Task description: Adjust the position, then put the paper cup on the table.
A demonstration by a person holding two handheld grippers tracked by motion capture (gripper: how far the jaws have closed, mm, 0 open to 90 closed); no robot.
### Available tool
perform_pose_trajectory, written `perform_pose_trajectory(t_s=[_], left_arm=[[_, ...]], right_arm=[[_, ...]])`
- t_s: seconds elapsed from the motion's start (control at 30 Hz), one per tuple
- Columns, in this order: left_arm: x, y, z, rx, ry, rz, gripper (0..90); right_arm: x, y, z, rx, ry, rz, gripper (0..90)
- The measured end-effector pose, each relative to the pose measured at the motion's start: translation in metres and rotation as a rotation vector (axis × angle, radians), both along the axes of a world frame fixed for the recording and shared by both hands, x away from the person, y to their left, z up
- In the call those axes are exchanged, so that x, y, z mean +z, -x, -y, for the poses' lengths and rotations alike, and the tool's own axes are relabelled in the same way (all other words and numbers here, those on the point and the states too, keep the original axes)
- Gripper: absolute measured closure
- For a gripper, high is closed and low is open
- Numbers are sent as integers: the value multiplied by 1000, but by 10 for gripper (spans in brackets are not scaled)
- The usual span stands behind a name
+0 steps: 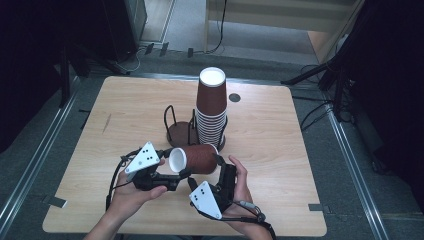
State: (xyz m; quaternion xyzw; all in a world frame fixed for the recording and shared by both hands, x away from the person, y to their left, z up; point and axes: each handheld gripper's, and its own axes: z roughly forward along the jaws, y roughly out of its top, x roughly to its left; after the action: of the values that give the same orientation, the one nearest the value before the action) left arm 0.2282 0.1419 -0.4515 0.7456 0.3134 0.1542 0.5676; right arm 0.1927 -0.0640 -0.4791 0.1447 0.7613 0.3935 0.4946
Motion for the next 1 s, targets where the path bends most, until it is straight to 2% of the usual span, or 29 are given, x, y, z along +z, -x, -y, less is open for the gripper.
perform_pose_trajectory(t_s=[0.17,0.37,0.43,0.53,0.57,0.6,0.67,0.7,0.77,0.87,0.93,1.0], left_arm=[[3,-1,-7,29,40,6,245],[5,-1,-13,87,101,49,245],[5,0,-15,110,112,57,245],[6,0,-18,131,143,69,246],[6,0,-19,133,149,76,246],[7,0,-19,137,160,83,246],[8,1,-20,140,179,112,246],[8,2,-20,141,187,120,246],[8,2,-20,129,195,146,246],[8,4,-17,122,200,168,246],[7,3,-17,124,220,178,246],[6,3,-18,123,246,182,246]], right_arm=[[9,2,0,-1,-37,4,0],[11,0,3,-28,-57,-9,0],[13,-1,5,-40,-78,-16,0],[18,-3,8,-67,-139,-31,0],[21,-5,10,-85,-182,-39,0],[21,-5,10,-85,-182,-39,0],[25,-6,13,-96,-238,-54,0],[28,-6,16,-92,-270,-70,0],[29,-7,18,-88,-303,-92,0],[31,-9,21,-119,-340,-101,7],[33,-10,23,-126,-401,-131,8],[33,-11,24,-133,-440,-150,9]])
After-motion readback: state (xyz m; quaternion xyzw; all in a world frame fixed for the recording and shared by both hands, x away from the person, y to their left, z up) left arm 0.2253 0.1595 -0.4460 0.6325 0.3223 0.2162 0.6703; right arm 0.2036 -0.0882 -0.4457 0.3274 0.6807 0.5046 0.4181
